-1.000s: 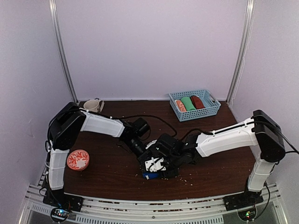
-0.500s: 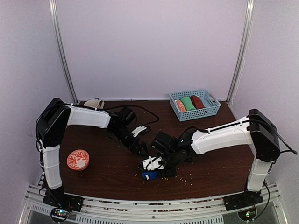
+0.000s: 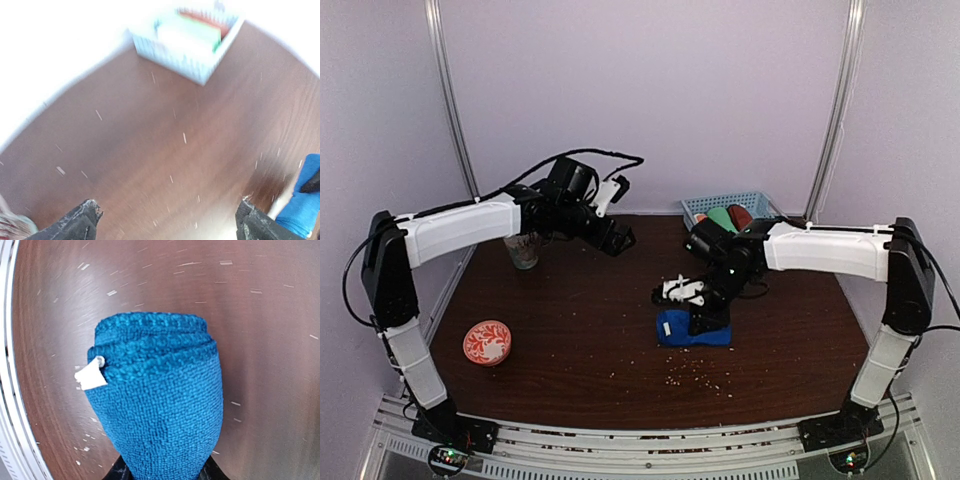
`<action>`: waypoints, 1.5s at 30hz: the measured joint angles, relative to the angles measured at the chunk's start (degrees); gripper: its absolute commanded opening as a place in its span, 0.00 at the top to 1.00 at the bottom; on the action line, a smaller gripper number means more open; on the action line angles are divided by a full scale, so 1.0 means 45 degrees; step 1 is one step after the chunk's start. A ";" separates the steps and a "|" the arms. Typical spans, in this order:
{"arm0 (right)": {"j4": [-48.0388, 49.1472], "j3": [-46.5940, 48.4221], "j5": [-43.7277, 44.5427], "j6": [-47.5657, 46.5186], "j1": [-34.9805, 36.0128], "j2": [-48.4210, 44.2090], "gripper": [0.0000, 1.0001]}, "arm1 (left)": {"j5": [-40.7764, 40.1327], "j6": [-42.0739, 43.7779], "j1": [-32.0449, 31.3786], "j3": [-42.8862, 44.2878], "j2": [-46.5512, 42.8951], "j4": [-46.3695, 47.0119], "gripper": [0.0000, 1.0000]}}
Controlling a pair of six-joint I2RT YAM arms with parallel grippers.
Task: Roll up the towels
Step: Place the towel in the storage box.
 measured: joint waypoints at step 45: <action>0.4294 1.1142 0.8359 0.5124 -0.7815 0.7912 1.00 | 0.0957 0.0442 0.0000 -0.2239 -0.1647 0.2380 0.02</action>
